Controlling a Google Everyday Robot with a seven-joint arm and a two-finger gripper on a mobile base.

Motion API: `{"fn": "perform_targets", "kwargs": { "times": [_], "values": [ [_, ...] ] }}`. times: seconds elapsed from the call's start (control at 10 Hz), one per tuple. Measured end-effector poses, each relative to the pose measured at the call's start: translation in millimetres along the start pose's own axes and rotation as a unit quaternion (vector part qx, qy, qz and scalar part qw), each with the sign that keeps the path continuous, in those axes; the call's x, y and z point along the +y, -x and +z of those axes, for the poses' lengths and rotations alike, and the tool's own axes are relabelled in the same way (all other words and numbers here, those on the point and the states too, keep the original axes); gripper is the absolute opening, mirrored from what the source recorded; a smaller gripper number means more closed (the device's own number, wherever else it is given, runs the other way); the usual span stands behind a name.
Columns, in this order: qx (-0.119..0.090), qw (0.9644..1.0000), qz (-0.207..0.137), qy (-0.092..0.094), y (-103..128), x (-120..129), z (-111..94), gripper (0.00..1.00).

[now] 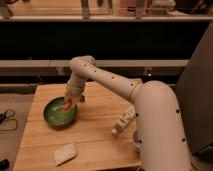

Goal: Place the pepper in the ceramic bowl

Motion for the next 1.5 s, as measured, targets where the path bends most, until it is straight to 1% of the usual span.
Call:
{"fn": "perform_targets", "kwargs": {
  "times": [0.1, 0.2, 0.4, 0.8, 1.2, 1.5],
  "values": [
    [-0.007, 1.0000, -0.005, 0.001, 3.8, -2.5, 3.3, 0.00],
    [-0.021, 0.9997, -0.010, 0.001, 6.4, -4.3, 6.3, 0.00],
    [-0.039, 0.9991, -0.015, -0.001, 7.4, -5.8, 10.0, 0.00],
    [-0.080, 0.9964, -0.031, 0.000, 15.4, -13.9, 19.0, 0.00],
    [-0.101, 0.9937, -0.048, 0.008, 25.7, -18.0, 30.4, 0.00],
    [-0.108, 0.9926, -0.054, 0.013, 28.9, -17.3, 36.8, 0.00]
  ]
}}
